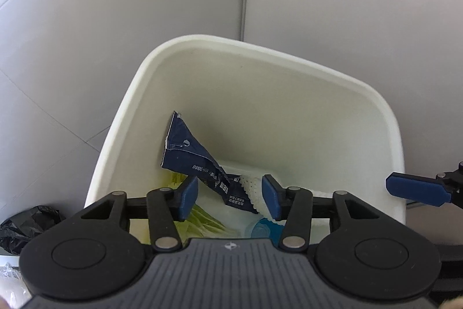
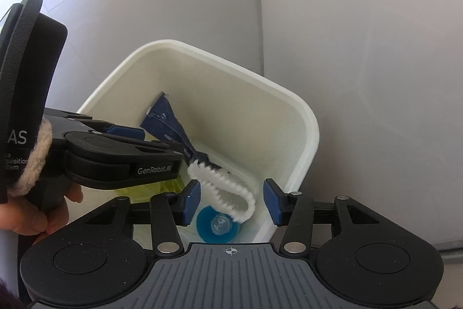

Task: Collect trash
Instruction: 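Raise both open grippers away from the bin toward the counter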

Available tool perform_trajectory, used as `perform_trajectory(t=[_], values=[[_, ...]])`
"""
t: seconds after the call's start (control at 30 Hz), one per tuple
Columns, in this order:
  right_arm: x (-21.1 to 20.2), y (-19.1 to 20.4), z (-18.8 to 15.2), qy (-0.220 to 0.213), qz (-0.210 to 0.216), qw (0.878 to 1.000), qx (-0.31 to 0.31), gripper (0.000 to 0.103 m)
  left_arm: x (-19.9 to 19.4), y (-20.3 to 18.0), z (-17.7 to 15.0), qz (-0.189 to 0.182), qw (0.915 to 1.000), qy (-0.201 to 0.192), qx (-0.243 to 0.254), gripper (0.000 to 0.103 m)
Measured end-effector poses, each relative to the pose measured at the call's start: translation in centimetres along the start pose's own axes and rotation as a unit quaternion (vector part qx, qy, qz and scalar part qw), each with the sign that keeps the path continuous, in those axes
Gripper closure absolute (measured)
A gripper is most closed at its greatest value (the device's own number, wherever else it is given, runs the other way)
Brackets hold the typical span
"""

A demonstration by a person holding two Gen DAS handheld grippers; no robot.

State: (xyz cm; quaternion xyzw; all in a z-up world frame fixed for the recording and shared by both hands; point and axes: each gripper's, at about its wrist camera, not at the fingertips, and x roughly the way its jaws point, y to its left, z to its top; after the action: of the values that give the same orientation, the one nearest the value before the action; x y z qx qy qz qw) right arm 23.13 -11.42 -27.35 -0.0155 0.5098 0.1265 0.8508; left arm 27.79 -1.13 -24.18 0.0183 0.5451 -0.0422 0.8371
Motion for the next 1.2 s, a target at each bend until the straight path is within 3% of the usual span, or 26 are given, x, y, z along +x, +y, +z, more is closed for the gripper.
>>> perform_trajectory(t=[0.2, 0.57, 0.83, 1.2], values=[[-2.6, 0.3, -0.2, -0.018, 0.005, 1.000, -0.008, 0.050, -1.6, 0.4, -1.2, -0.007, 0.9998, -0.017, -0.003, 0.045], [-7.0, 1.1, -1.6, -0.036, 0.004, 0.999, -0.007, 0.036, -4.8, 1.0, -3.1, -0.013, 0.9991, -0.032, -0.023, 0.027], [-11.1, 1.9, -2.2, -0.048, 0.012, 0.999, -0.005, 0.028, -9.0, 0.9, -4.3, -0.007, 0.9982, -0.050, -0.033, 0.007], [-17.1, 3.2, -1.5, -0.085, 0.017, 0.996, -0.031, 0.016, -15.0, 0.9, -4.5, -0.006, 0.9966, -0.074, -0.034, 0.001]])
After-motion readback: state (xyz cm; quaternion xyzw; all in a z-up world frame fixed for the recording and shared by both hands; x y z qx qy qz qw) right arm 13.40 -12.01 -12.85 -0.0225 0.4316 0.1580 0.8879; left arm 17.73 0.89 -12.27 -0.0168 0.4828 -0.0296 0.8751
